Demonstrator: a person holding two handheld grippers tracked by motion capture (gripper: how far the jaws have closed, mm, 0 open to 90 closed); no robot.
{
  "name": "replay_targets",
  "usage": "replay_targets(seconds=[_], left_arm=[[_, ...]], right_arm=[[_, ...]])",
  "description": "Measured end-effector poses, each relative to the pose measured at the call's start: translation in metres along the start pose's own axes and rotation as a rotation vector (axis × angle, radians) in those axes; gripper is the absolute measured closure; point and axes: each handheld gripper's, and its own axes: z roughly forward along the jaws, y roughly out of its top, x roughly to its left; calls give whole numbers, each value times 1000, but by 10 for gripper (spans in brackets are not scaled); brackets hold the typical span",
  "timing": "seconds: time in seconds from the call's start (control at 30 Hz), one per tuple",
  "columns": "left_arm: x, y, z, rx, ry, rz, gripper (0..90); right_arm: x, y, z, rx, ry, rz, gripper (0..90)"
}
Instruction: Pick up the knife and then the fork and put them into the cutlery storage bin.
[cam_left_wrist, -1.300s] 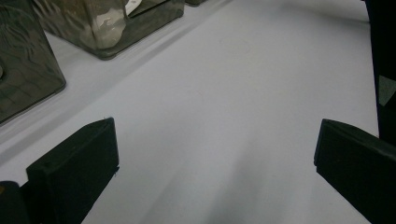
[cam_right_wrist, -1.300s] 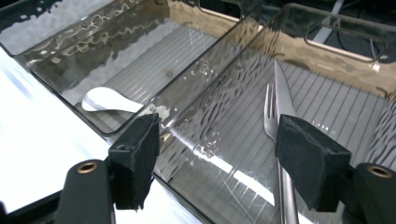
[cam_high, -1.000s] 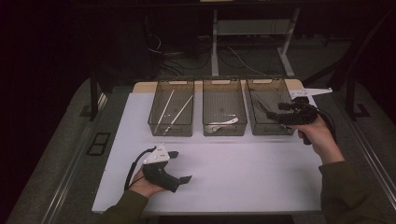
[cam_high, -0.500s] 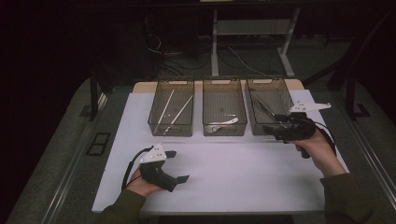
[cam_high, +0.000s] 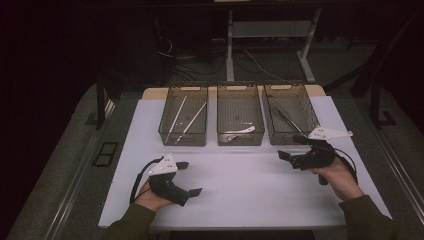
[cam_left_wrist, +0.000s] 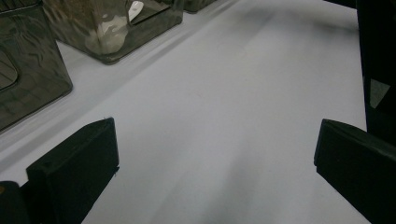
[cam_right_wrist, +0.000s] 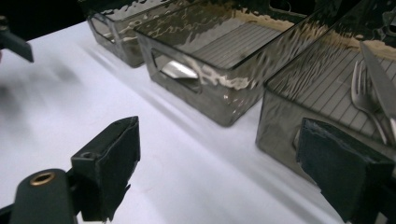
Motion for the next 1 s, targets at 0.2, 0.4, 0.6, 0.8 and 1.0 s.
replay_targets(seconds=[0.2, 0.4, 0.6, 0.8, 1.0], left_arm=[[-1, 0, 0, 3, 1, 0, 0], [-1, 0, 0, 4, 0, -1, 0], [-2, 0, 0, 2, 1, 1, 0], [-2, 0, -1, 0, 1, -1, 0], [-2, 0, -2, -2, 2, 0, 0]], right_arm=[[6, -17, -9, -26, 11, -1, 136], [12, -30, -17, -27, 23, 9, 136], [19, -41, -28, -23, 33, 17, 136], [22, -49, -31, -15, 31, 17, 136], [22, -54, -30, 18, 31, 20, 122]])
